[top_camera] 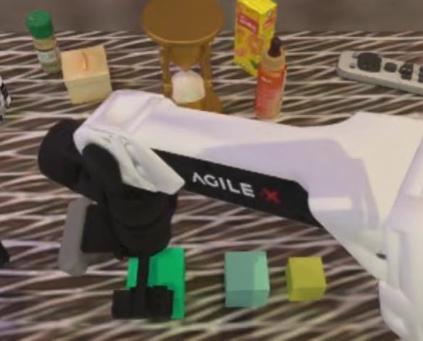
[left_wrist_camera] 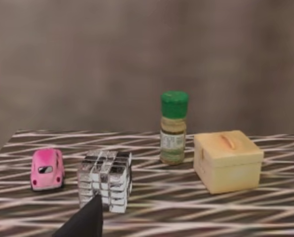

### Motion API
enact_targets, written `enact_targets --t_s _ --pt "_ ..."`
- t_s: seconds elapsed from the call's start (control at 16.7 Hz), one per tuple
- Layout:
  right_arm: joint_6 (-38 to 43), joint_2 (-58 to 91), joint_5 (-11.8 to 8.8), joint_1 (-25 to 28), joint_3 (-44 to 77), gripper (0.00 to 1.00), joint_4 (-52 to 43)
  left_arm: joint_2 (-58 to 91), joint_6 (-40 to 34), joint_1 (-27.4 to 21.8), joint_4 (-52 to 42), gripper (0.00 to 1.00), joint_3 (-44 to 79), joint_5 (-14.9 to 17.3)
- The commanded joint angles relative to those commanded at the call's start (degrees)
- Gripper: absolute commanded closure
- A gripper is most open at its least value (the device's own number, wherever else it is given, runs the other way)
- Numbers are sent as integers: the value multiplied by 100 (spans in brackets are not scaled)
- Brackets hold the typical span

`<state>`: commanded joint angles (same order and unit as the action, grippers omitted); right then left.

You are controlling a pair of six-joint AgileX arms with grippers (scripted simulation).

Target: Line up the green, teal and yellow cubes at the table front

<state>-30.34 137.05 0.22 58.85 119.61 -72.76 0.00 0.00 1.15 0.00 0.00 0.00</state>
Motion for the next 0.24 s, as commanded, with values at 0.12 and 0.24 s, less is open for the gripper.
enact_targets --t_s 0.12,0.24 --pt "-16 -59 -1 25 333 0 -376 0 0 0 0 0 0 0" --pt "-18 -99 1 29 461 0 -508 0 0 0 0 0 0 0"
